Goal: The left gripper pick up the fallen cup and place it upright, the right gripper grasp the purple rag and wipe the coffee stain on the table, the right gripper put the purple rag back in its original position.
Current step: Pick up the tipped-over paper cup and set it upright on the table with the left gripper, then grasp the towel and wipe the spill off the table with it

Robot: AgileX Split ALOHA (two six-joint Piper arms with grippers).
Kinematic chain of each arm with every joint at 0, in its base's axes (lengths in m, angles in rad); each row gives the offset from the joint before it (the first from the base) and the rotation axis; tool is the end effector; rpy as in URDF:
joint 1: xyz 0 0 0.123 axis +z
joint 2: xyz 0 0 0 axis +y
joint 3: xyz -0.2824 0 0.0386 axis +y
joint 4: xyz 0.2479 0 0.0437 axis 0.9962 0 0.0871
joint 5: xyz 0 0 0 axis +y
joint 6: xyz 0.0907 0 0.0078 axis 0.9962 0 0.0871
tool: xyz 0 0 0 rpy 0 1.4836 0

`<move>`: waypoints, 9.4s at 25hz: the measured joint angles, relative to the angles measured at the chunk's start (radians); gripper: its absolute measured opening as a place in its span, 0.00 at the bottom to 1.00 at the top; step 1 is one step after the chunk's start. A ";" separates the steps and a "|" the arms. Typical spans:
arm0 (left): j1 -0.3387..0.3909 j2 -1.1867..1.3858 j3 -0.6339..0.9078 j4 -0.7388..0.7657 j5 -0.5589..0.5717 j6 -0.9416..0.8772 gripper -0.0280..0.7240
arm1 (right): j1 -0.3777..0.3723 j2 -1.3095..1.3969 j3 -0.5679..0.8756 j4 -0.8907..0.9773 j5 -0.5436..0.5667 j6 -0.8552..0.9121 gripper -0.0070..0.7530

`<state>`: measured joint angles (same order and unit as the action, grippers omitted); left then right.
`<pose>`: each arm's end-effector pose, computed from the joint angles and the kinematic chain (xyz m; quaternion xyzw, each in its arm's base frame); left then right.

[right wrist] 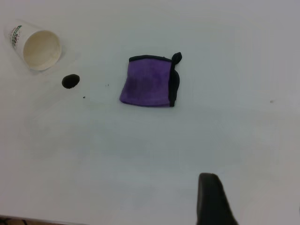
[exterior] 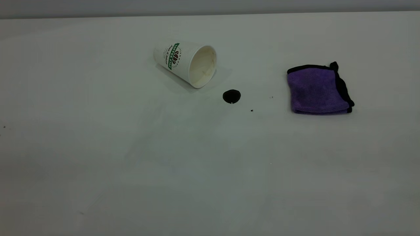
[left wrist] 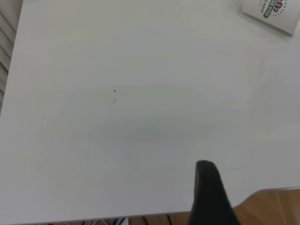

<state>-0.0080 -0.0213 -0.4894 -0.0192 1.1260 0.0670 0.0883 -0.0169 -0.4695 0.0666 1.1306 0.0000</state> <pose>-0.0097 -0.0015 0.2689 0.0332 0.8665 0.0051 0.4981 -0.0076 0.0048 0.2633 -0.0408 0.8728 0.0546 0.4833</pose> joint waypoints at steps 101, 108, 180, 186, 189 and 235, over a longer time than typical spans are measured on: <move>-0.590 2.021 -0.726 0.526 -0.746 -0.572 0.77 | 0.000 0.000 0.000 0.001 0.000 0.000 0.64; -0.637 2.204 -0.912 0.728 -0.741 -0.739 0.77 | 0.000 0.000 0.000 0.001 0.000 0.000 0.64; -0.233 2.537 -1.516 -0.143 -0.054 0.075 0.04 | 0.000 0.000 0.000 0.001 0.000 0.000 0.64; -0.233 2.551 -1.537 -0.152 -0.055 0.075 0.07 | 0.000 0.000 0.000 0.001 0.000 0.000 0.64; -0.233 2.551 -1.537 -0.152 -0.055 0.075 0.14 | 0.000 0.000 0.000 0.001 0.000 0.000 0.64; -0.415 1.171 -0.725 0.030 0.045 0.002 0.65 | 0.000 -0.003 0.000 0.001 0.000 0.000 0.64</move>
<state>-0.4229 1.1494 -1.2142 0.0109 1.1707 0.0686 0.0883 -0.0200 -0.4695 0.0673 1.1306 0.0000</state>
